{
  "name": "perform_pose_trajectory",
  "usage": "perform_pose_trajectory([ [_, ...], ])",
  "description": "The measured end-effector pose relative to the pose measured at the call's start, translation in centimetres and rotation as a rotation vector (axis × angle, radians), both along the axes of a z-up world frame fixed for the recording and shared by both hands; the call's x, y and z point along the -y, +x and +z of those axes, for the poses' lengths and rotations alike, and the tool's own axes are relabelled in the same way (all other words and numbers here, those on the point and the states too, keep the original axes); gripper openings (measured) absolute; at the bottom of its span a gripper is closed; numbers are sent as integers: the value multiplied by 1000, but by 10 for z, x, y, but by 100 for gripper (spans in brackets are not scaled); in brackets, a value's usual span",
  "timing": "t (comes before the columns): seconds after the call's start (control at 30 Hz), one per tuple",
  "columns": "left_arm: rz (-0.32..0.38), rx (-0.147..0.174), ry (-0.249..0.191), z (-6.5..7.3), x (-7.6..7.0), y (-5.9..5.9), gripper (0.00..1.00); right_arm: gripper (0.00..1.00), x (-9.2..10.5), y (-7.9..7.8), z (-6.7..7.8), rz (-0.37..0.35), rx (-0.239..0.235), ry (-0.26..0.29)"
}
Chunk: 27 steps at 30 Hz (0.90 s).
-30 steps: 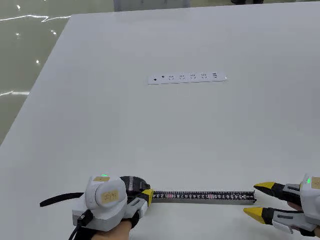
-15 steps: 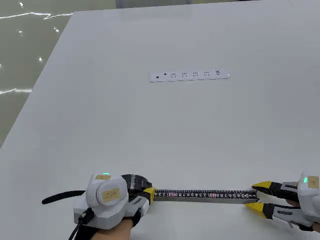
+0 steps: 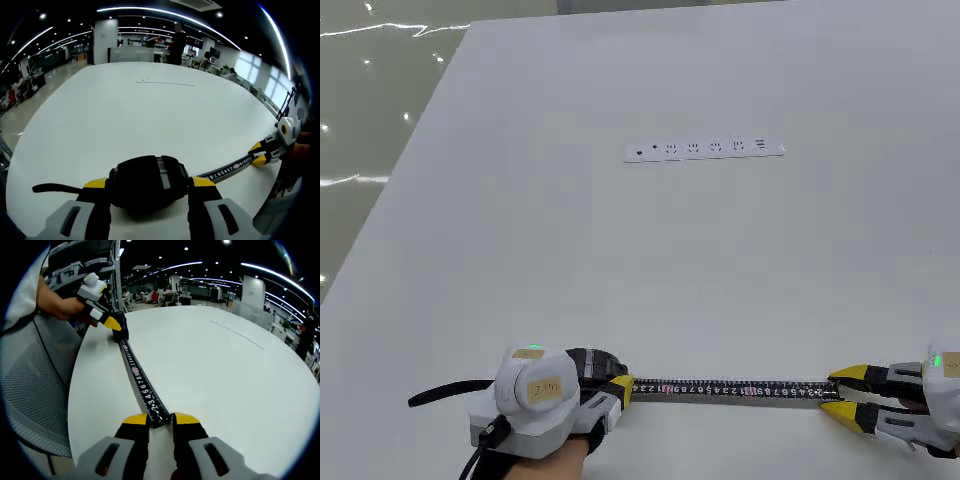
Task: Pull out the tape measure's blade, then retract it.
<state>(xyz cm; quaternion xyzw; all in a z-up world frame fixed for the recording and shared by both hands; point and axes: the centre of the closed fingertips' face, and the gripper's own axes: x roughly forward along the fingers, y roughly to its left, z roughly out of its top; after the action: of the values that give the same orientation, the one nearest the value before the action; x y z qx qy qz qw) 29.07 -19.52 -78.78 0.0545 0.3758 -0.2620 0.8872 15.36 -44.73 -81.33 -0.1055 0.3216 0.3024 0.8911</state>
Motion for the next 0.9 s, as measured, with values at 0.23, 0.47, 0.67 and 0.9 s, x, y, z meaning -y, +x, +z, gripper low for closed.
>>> perform_pose_trajectory([
  [0.23,0,-7,5,0,0,0,59,15,0,0,0,8,2,15],
  [0.47,-1,-5,7,0,0,0,59,14,0,0,0,-7,3,30],
  [0.67,0,-12,12,-1,0,0,58,14,0,-1,0,-20,1,41],
  [0.9,0,-16,8,-1,-1,-1,57,13,-13,5,10,10,26,60],
])
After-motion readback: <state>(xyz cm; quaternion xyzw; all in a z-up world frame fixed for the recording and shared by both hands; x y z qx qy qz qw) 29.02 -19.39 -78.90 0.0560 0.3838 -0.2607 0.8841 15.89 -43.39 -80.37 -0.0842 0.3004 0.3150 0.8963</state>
